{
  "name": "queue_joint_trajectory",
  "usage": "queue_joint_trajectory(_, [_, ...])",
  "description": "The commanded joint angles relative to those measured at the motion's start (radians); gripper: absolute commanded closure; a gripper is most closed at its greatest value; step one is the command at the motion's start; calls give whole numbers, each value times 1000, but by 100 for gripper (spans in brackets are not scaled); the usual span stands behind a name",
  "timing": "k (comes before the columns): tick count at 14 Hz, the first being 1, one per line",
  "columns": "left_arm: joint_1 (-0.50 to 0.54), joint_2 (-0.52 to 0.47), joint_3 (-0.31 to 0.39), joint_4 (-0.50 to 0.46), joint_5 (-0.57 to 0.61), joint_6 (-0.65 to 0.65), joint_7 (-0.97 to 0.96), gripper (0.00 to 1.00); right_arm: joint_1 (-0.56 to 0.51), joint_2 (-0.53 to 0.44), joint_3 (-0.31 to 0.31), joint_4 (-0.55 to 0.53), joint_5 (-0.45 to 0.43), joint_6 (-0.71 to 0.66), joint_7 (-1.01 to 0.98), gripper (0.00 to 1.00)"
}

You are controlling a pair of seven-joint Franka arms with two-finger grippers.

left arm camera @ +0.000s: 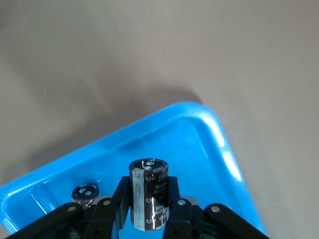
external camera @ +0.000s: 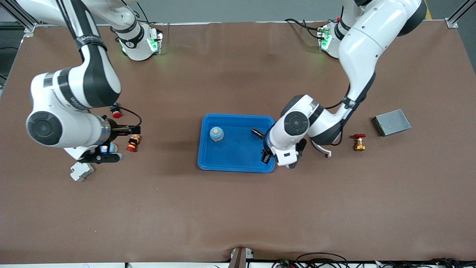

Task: Place electrolytic capacitor and blue bell in tray
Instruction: 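Release the capacitor into the tray while the right gripper reaches the second bell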

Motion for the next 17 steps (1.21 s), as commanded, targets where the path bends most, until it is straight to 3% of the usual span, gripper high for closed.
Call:
queue_joint_trajectory(1, [-102,34,79,42,14,-12,-39,100,-102,-36,23,-92,-16,57,-164,0])
queue_joint_trajectory(4, [-156,36,136,47,8,-12,-81,100,-154,-105,22,-336,-16,317,-253,0])
queue_joint_trajectory(5, [-155,37,136,47,5,-12,-82,90,-174,-122,22,-417,-16,433,-299,0])
queue_joint_trajectory(6, [-156,36,136,47,5,-12,-82,57,-189,-122,22,-456,-18,508,-346,0])
queue_joint_trajectory(7, [-156,28,136,48,13,-13,-78,9,-211,-115,22,-462,-16,540,-386,0])
queue_joint_trajectory(8, [-156,16,136,48,16,-13,-73,0,-228,-110,22,-461,-18,559,-417,0])
queue_joint_trajectory(12, [-130,-85,136,76,20,-99,-38,0,-266,-90,20,-464,-45,640,-512,0])
queue_joint_trajectory(17, [1,-267,136,74,11,-238,298,0,-272,-55,20,-479,-82,698,-543,0])
